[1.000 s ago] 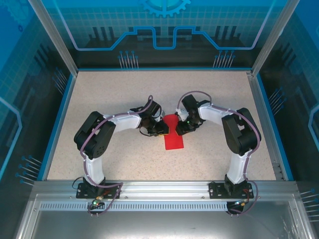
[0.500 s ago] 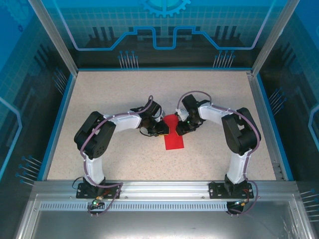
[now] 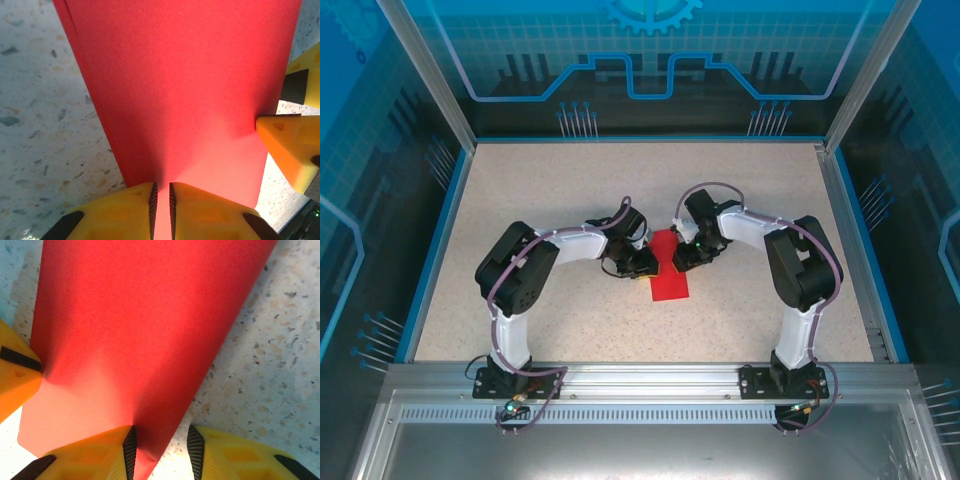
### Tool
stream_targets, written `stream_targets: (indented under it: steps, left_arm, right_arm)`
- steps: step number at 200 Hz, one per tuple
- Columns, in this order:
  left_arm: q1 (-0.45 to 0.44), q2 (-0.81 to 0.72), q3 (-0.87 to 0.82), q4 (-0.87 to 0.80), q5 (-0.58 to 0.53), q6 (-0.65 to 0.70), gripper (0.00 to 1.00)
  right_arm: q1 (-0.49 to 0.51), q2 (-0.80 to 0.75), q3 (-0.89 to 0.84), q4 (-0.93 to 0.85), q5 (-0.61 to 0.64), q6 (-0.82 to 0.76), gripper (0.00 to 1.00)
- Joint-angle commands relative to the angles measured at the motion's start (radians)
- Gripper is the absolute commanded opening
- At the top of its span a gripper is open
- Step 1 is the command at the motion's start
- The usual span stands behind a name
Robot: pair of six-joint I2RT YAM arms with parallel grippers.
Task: Fold a paper plane with a square sheet of paper (pick it up from the middle)
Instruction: Hold the square sheet of paper at the center of the table.
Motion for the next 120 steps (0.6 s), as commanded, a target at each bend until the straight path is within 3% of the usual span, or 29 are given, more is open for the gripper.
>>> stream_targets:
  steps: [1, 46, 120]
  left_arm:
    - [-0.009, 0.028, 0.026, -0.035, -0.011, 0.026, 0.17]
    - [-0.009, 0.045, 0.028, -0.055, -0.029, 0.037, 0.15]
    - [-0.010, 0.062, 0.020, -0.080, -0.081, 0.058, 0.13]
  right_arm:
    - [-0.001, 0.030, 0.007, -0.023, 0.009, -0.008, 0.37]
    - [0.002, 0.023, 0.017, -0.021, 0.006, -0.003, 0.38]
    - [-0.035, -0.096, 0.006, -0.022, -0.013, 0.057, 0.48]
